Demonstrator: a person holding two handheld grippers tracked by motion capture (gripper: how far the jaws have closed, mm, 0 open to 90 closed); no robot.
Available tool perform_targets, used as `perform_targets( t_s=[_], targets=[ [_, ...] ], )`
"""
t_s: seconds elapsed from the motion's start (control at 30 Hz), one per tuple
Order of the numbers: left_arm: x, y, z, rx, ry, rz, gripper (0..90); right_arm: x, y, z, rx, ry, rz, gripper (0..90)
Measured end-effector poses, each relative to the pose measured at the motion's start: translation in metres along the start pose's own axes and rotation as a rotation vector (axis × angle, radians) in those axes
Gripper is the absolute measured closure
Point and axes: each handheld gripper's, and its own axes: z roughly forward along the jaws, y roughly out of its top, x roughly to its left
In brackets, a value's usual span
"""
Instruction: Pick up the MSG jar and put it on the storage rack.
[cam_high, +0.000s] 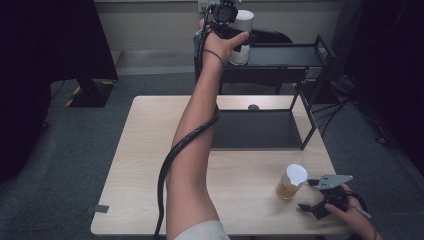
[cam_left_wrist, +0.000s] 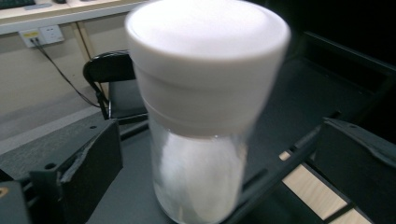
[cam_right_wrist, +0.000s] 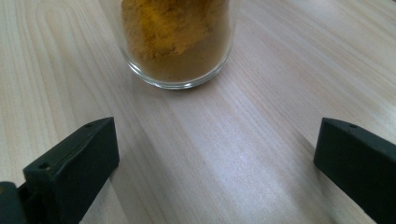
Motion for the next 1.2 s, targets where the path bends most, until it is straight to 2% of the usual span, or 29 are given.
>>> perform_targets(
  t_s=[0.17, 0.5, 1.2],
  targets=[
    [0.000, -0.012, -0.003, -0.006, -0.030, -0.011, 0.4, 0.000, 0.000, 0.000, 0.000, 0.000, 0.000, 0.0],
    [0.002, -0.036, -0.006, -0.021, -0.089, 0.008, 1.8, 0.000, 0.000, 0.000, 0.000, 0.000, 0.000, 0.0],
    [0.011, -0.083, -0.005, 0.000, -0.147, 0.022, 1.2, 0.000, 0.000, 0.000, -0.001, 0.000, 0.001, 0.0]
  ],
)
